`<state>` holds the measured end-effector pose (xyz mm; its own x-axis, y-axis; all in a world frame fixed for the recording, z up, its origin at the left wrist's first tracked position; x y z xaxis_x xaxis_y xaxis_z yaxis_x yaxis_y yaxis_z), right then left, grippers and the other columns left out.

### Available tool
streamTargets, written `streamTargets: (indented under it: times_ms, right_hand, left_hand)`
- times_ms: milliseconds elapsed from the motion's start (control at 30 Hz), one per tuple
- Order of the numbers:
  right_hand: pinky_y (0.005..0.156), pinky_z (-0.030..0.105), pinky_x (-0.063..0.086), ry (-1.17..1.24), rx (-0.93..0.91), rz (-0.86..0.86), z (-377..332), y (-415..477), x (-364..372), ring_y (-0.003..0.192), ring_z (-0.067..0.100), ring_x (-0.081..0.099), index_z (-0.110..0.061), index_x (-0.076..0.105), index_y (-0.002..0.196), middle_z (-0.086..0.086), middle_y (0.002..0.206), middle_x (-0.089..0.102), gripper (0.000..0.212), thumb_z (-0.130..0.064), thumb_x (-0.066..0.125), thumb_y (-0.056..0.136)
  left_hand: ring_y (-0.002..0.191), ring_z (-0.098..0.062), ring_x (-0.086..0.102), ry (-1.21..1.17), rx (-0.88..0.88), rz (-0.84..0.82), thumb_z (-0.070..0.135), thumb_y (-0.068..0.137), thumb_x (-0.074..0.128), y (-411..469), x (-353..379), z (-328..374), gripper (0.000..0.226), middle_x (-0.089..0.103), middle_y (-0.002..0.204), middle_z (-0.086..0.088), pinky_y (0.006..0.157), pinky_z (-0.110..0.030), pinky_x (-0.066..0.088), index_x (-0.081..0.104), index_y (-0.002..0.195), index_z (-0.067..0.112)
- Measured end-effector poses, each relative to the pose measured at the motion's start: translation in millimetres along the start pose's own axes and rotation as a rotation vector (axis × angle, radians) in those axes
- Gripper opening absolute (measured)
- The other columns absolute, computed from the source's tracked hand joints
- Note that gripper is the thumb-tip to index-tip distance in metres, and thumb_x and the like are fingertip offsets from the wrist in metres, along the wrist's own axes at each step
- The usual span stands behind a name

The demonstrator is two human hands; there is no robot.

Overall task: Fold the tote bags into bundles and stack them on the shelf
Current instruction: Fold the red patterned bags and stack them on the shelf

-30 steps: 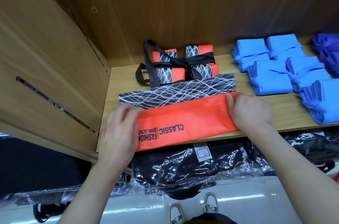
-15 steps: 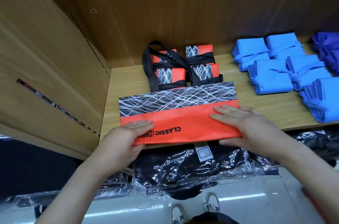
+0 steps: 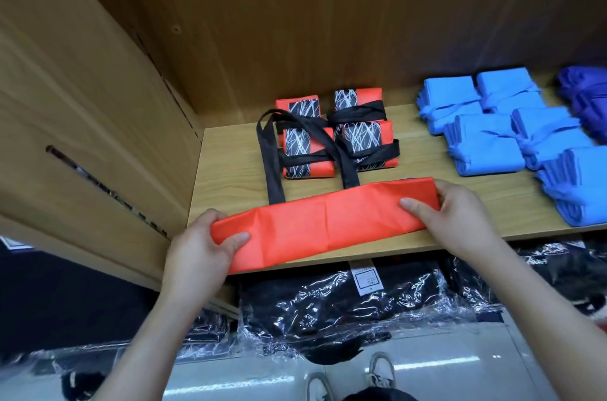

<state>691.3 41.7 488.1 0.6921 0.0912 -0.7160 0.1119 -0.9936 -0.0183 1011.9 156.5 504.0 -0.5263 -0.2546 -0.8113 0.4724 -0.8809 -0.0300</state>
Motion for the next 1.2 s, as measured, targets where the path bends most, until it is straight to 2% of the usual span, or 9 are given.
streamTargets:
  times_ms: [200, 367, 533, 633, 733, 867, 1000, 1067, 1200]
  right_hand:
    - [0.066, 0.036, 0.046, -0.236, 0.001, 0.092, -6.8, -5.1, 11.9, 0.078, 0.032, 0.061, -0.015, 0.059, 0.095, 0.007, 0.080, 0.066, 0.037, -0.047, 0.071, 0.081]
    - [0.090, 0.043, 0.043, -0.343, 0.045, 0.084, -6.7, -2.5, 12.7, 0.107, 0.036, 0.051, -0.011, 0.053, 0.129, 0.015, 0.109, 0.056, 0.066, -0.050, 0.072, 0.080]
    - [0.096, 0.043, 0.043, -0.371, 0.067, 0.046, -12.6, -1.9, 11.6, 0.114, 0.039, 0.052, -0.018, 0.036, 0.146, 0.018, 0.122, 0.055, 0.082, -0.049, 0.073, 0.079]
    - [0.092, 0.039, 0.045, -0.173, 0.190, -0.022, -15.9, -0.3, 7.2, 0.112, 0.035, 0.057, -0.018, 0.034, 0.146, 0.016, 0.122, 0.060, 0.093, -0.045, 0.082, 0.072]
    - [0.094, 0.039, 0.049, 0.096, 0.215, -0.057, -16.0, -0.6, 5.5, 0.104, 0.025, 0.063, -0.017, 0.046, 0.138, 0.008, 0.117, 0.066, 0.074, -0.025, 0.083, 0.075]
    - [0.093, 0.045, 0.050, 0.131, -0.084, 0.086, -35.5, -9.0, 2.7, 0.097, 0.027, 0.064, -0.034, 0.051, 0.125, -0.003, 0.105, 0.066, 0.057, -0.008, 0.074, 0.081]
    - [0.094, 0.050, 0.044, -0.103, -0.413, 0.149, -88.2, 5.8, -16.9, 0.096, 0.036, 0.062, -0.039, 0.046, 0.132, -0.001, 0.101, 0.066, 0.066, -0.009, 0.073, 0.080]
    - [0.095, 0.052, 0.041, -0.239, -0.514, 0.111, -110.5, 27.7, -24.0, 0.100, 0.035, 0.062, -0.041, 0.042, 0.135, 0.007, 0.103, 0.069, 0.070, -0.014, 0.074, 0.079]
    - [0.095, 0.048, 0.045, -0.220, -0.622, -0.010, -137.7, 62.5, -15.6, 0.105, 0.029, 0.063, -0.033, 0.052, 0.132, 0.005, 0.108, 0.069, 0.066, -0.016, 0.078, 0.075]
  left_hand:
    - [0.081, -0.034, 0.062, 0.287, 0.103, 0.071, 0.033, 0.083, 0.073, -11.4, 2.4, 6.4, 0.037, 0.061, 0.087, 0.001, 0.065, -0.040, 0.051, 0.047, 0.109, 0.028]
    - [0.123, -0.032, 0.051, 0.511, 0.497, -0.083, 0.009, 0.076, 0.072, -10.5, 12.8, 13.1, 0.060, 0.053, 0.136, -0.005, 0.094, -0.054, 0.047, 0.057, 0.129, 0.031]
    - [0.135, -0.025, 0.046, 0.671, 0.610, -0.293, 0.059, 0.090, 0.034, -18.8, 31.1, 14.0, 0.057, 0.045, 0.149, -0.005, 0.107, -0.049, 0.034, 0.045, 0.140, 0.035]
    - [0.127, -0.029, 0.053, 0.713, 0.622, -0.305, 0.051, 0.079, 0.062, -21.8, 32.3, 10.7, 0.065, 0.049, 0.145, -0.008, 0.102, -0.048, 0.042, 0.046, 0.140, 0.035]
    - [0.116, -0.031, 0.062, 0.731, 0.593, -0.361, 0.019, 0.044, 0.083, -27.0, 30.0, 15.4, 0.096, 0.056, 0.137, -0.012, 0.093, -0.045, 0.050, 0.055, 0.135, 0.032]
    - [0.117, -0.033, 0.061, 0.793, 0.597, -0.394, 0.021, 0.034, 0.083, -39.1, 25.7, 13.3, 0.106, 0.054, 0.139, -0.016, 0.089, -0.045, 0.053, 0.055, 0.136, 0.026]
    - [0.149, -0.024, 0.012, 0.679, 0.592, -0.548, 0.055, 0.092, 0.042, -51.2, 15.5, 28.9, 0.069, 0.004, 0.163, 0.000, 0.117, -0.042, 0.022, 0.015, 0.153, 0.035]
    - [0.148, -0.016, 0.013, 0.579, 0.673, -0.553, 0.041, 0.099, 0.037, -49.4, 13.3, 35.2, 0.056, 0.009, 0.163, 0.007, 0.119, -0.033, 0.020, 0.019, 0.151, 0.036]
    - [0.146, -0.020, 0.024, 0.572, 0.871, -0.367, 0.008, 0.067, 0.066, -33.1, 12.1, 41.0, 0.092, 0.023, 0.160, 0.000, 0.113, -0.034, 0.023, 0.029, 0.150, 0.024]
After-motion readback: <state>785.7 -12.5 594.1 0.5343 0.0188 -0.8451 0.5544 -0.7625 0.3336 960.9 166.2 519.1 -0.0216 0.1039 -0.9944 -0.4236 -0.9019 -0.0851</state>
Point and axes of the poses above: each hand's wrist, its own y-axis towards the middle knuckle, its own x-axis out of the palm, z = x × y, the point moved 1 cm from there along y, towards the middle knuckle
